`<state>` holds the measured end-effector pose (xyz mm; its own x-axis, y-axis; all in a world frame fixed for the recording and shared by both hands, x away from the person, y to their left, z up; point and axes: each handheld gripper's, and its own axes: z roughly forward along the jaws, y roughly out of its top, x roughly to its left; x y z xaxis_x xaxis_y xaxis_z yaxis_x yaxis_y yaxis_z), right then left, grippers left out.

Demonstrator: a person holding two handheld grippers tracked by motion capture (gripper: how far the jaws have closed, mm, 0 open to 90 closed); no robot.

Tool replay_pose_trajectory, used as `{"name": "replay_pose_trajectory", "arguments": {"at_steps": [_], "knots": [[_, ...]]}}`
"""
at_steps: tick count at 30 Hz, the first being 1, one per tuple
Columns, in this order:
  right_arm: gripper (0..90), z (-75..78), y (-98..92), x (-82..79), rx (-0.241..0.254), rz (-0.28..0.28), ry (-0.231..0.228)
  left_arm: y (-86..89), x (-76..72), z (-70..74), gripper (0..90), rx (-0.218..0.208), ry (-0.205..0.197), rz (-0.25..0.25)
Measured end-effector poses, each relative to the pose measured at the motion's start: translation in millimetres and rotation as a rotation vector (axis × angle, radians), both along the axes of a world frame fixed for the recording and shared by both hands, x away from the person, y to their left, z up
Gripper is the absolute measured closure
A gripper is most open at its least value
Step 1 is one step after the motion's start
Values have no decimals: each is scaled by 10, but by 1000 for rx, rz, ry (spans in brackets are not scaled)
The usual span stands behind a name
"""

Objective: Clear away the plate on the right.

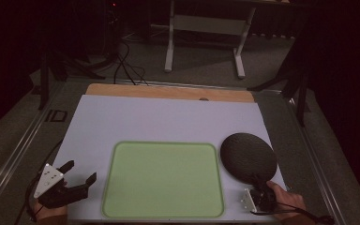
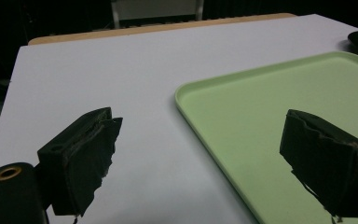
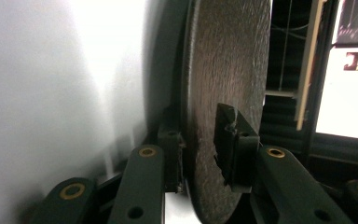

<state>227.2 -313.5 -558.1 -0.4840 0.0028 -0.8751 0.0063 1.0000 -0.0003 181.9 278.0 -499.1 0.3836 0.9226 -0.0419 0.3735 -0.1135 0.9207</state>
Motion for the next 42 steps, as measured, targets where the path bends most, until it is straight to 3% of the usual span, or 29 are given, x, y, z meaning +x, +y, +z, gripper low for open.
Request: {"name": "replay_pose_trajectory", "arguments": {"at_steps": [2,5,12,19,36,42], "knots": [[725,-6,0,12,-9,8,-5,1,0,0,105,0,0,0],[810,-48,19,1,-35,5,-12,1,0,0,106,-1,0,0],[846,-26,56,-16,-54,-16,-52,2,3,-3,108,-2,1,4],[852,44,109,-6,-63,-37,-51,7,0,-2,112,-2,1,6],[835,180,226,-19,-20,-106,-38,13,-1,1,118,-7,-3,9],[834,191,223,-70,-17,-103,-46,13,-1,1,118,-7,-3,10]]}}
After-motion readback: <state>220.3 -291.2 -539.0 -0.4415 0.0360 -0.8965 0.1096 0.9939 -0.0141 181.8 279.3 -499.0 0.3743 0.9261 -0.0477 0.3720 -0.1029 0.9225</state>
